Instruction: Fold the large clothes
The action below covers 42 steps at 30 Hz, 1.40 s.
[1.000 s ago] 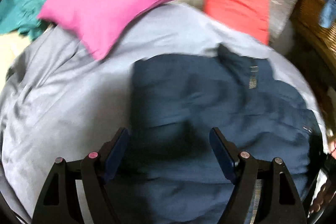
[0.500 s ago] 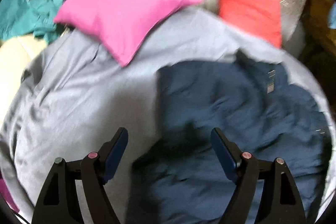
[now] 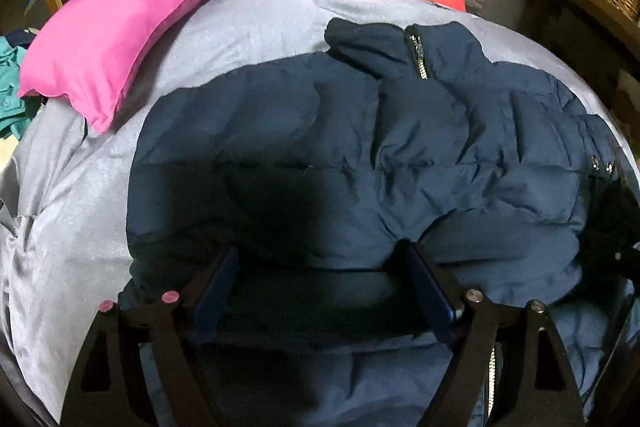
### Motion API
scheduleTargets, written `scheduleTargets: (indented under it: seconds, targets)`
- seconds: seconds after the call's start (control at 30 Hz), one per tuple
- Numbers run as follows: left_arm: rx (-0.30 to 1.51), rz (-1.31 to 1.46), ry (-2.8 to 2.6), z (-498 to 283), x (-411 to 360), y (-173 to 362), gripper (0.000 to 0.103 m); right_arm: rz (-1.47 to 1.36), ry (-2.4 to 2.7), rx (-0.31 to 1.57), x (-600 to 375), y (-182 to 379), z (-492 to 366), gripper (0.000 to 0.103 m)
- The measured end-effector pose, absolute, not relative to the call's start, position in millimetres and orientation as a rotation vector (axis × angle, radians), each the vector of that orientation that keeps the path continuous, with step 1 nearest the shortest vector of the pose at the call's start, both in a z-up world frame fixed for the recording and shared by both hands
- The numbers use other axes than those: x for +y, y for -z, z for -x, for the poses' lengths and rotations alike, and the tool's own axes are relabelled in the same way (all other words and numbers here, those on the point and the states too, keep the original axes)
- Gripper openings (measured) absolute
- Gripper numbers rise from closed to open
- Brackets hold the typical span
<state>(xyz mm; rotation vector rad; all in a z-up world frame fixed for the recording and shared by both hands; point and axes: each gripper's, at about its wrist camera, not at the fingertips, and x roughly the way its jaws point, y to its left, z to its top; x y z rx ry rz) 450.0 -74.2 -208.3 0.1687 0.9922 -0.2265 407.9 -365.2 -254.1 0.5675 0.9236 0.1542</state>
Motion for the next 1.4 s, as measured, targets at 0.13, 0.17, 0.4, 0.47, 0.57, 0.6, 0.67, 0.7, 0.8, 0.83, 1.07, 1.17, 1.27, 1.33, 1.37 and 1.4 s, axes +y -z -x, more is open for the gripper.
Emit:
scheduleTargets:
  seconds: [0.13,0.17,0.4,0.47,0.57,0.6,0.67,0.7,0.8,0.83,1.07,1.17,1.27,1.33,1.37,1.4]
  targets:
    - [1.005,-0.138,0.232,-453.1,-66.6,203.4,0.085,-0.587,-0.164,0.952,-368.5,248.2,-408.7,0.025]
    - [1.001,-0.135,0.234,-456.3,-64.3,201.5,0.084,-0.597,-0.166,0.957,-369.7,245.3,-408.4,0.027]
    - [0.956,-0.095,0.208,-451.0,-49.0,185.6,0.084,-0.663,-0.102,0.878,-407.6,223.3,-380.7,0.028]
    - [1.016,-0.127,0.169,-458.4,-49.2,201.5,0.085,-0.702,-0.089,0.910,-414.9,235.7,-383.1,0.027]
    - [1.025,-0.162,0.161,-460.0,-54.4,211.9,0.085,-0.721,-0.108,0.942,-413.0,252.9,-392.4,0.027]
    - [1.020,-0.177,0.158,-458.9,-56.4,209.3,0.085,-0.720,-0.108,0.945,-413.0,251.2,-393.1,0.027]
    - [1.005,-0.186,0.170,-455.8,-57.5,204.1,0.085,-0.728,-0.107,0.941,-415.1,243.8,-390.0,0.027]
    - [1.003,-0.179,0.177,-454.8,-56.6,201.5,0.085,-0.729,-0.109,0.935,-416.7,240.6,-388.6,0.027]
    - [0.982,-0.158,0.197,-451.3,-52.5,192.2,0.085,-0.705,-0.110,0.921,-423.0,228.9,-378.9,0.027]
    - [0.974,-0.154,0.197,-448.4,-50.5,190.1,0.085,-0.703,-0.106,0.908,-428.3,225.1,-376.0,0.028]
    - [0.949,-0.140,0.176,-441.4,-35.8,180.4,0.085,-0.765,-0.053,0.852,-464.9,216.9,-353.6,0.044]
    - [0.949,-0.147,0.119,-444.2,-28.2,181.0,0.085,-0.810,-0.021,0.815,-477.9,215.8,-346.5,0.047]
    - [0.954,-0.099,0.070,-450.4,-11.2,180.6,0.085,-0.797,0.039,0.804,-484.5,218.8,-347.5,0.069]
    - [0.965,-0.052,0.049,-454.7,0.4,182.1,0.085,-0.787,0.073,0.826,-487.9,224.2,-351.3,0.072]
    - [0.972,-0.035,0.041,-456.8,4.8,184.3,0.085,-0.792,0.074,0.842,-487.9,229.2,-355.4,0.072]
    - [0.984,-0.032,0.035,-459.6,7.3,188.6,0.085,-0.799,0.068,0.856,-486.9,234.3,-359.8,0.072]
